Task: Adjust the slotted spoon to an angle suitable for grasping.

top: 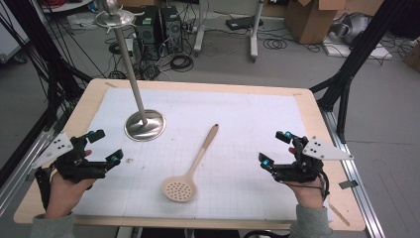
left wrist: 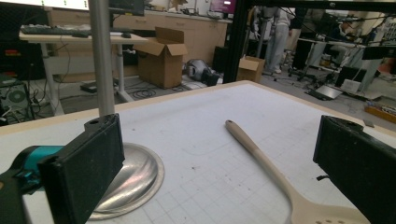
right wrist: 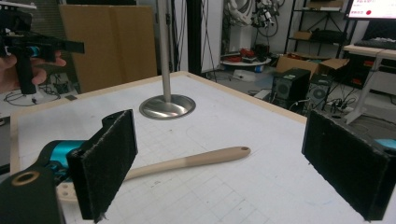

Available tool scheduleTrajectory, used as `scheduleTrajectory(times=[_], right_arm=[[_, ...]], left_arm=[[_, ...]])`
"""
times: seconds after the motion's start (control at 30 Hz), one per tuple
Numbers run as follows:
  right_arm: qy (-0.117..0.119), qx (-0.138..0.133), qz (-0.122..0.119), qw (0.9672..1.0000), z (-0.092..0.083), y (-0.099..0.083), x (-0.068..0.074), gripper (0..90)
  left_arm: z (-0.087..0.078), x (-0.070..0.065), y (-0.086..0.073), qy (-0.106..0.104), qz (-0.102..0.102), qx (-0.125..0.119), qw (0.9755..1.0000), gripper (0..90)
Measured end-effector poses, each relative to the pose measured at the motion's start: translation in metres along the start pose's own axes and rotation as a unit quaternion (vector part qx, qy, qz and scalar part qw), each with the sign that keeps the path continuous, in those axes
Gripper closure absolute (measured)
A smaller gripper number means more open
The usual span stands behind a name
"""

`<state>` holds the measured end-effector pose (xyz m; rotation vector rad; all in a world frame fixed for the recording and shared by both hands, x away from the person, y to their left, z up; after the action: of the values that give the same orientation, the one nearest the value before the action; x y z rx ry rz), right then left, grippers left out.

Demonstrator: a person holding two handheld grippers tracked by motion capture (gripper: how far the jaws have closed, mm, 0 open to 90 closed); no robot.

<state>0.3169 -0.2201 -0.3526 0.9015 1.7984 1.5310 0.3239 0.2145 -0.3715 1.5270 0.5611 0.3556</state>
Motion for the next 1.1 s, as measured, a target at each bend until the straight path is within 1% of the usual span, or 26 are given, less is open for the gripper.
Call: scheduleTrajectory(times=[0.17, 0.27, 0.3, 0.37, 0.4, 0.43, 0.47, 0.53, 0.63, 0.67, 0.7, 0.73, 0.83, 0.87, 0.9, 0.93, 0.97, 1.0, 1.03, 1.07, 1.1], right_arm=[[0.0, 0.004, 0.001, 1.0, 0.0, -0.001, 0.0, 9.4], [0.0, 0.005, 0.0, 1.0, 0.0, -0.002, 0.001, 9.4], [0.0, 0.009, 0.0, 1.0, 0.0, -0.003, 0.001, 9.4], [0.0, 0.008, -0.001, 1.0, 0.0, -0.003, 0.001, 9.4], [-0.001, 0.009, 0.0, 1.0, 0.0, -0.004, 0.0, 9.4], [-0.001, 0.009, 0.0, 1.0, 0.0, -0.004, 0.0, 9.4], [-0.002, 0.012, 0.001, 0.9999, 0.0, -0.005, -0.001, 9.4], [-0.004, 0.015, 0.003, 0.9999, -0.001, -0.006, -0.001, 9.4], [-0.004, 0.015, 0.0, 0.9999, -0.002, -0.006, -0.001, 9.4], [-0.004, 0.015, 0.0, 0.9999, -0.002, -0.006, -0.001, 9.4], [-0.004, 0.015, -0.001, 0.9999, -0.002, -0.006, -0.001, 9.4], [-0.005, 0.016, -0.002, 0.9999, -0.003, -0.007, -0.001, 9.4], [-0.006, 0.018, -0.002, 0.9998, -0.004, -0.007, -0.001, 9.4], [-0.007, 0.017, -0.003, 0.9998, -0.004, -0.007, -0.001, 9.4], [-0.005, 0.017, -0.003, 0.9998, -0.004, -0.007, 0.0, 9.4], [-0.005, 0.017, -0.003, 0.9998, -0.004, -0.007, 0.0, 9.4], [-0.005, 0.017, -0.004, 0.9998, -0.004, -0.007, 0.001, 9.4], [-0.002, 0.018, -0.004, 0.9998, -0.003, -0.007, 0.002, 9.4], [0.0, 0.021, -0.007, 0.9998, -0.003, -0.008, 0.002, 9.4], [0.0, 0.021, -0.007, 0.9998, -0.003, -0.008, 0.002, 9.4], [0.0, 0.02, -0.01, 0.9998, -0.002, -0.008, 0.002, 9.4]], left_arm=[[0.006, -0.004, -0.003, -0.011, -0.007, -0.002, 0.9999, 2.2], [0.009, -0.005, -0.005, -0.015, -0.004, -0.001, 0.9999, 2.2], [0.012, -0.006, -0.007, -0.021, -0.001, 0.005, 0.9998, 3.0], [0.014, -0.007, -0.008, -0.021, -0.002, 0.007, 0.9997, 3.6], [0.017, -0.007, -0.011, -0.02, 0.0, 0.015, 0.9997, 6.4], [0.017, -0.007, -0.011, -0.02, 0.0, 0.015, 0.9997, 8.2], [0.02, -0.007, -0.013, -0.02, 0.0, 0.023, 0.9995, 9.9], [0.021, -0.006, -0.015, -0.016, 0.0, 0.027, 0.9995, 16.1], [0.021, -0.005, -0.016, -0.012, -0.005, 0.031, 0.9994, 31.4], [0.021, -0.004, -0.017, -0.007, -0.006, 0.032, 0.9994, 31.4], [0.021, -0.004, -0.018, -0.005, -0.008, 0.037, 0.9993, 36.5], [0.022, -0.004, -0.019, -0.003, -0.008, 0.037, 0.9993, 43.5], [0.023, -0.005, -0.022, -0.002, -0.007, 0.044, 0.999, 54.5], [0.024, -0.005, -0.023, -0.004, -0.006, 0.047, 0.9989, 54.5], [0.027, -0.007, -0.027, -0.005, -0.006, 0.056, 0.9984, 60.6], [0.027, -0.007, -0.027, -0.005, -0.006, 0.056, 0.9984, 64.4], [0.028, -0.008, -0.028, -0.004, -0.007, 0.059, 0.9982, 64.4], [0.03, -0.009, -0.03, -0.007, -0.006, 0.063, 0.9979, 67.2], [0.031, -0.01, -0.032, -0.008, -0.003, 0.068, 0.9976, 72.7], [0.032, -0.01, -0.033, -0.008, -0.001, 0.072, 0.9974, 72.7], [0.033, -0.011, -0.034, -0.008, -0.001, 0.074, 0.9972, 75.6]])
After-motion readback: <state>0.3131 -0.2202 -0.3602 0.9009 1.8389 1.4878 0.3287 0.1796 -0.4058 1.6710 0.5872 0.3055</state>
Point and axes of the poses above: each handheld gripper's, and its own axes: z roughly forward along the jaws, y roughly out of its top, x roughly to its left, the point moved 9 cm from there along z, roughly forward along the jaws, and after that the axes turned 13 degrees about -y, right-handed, at the moved point
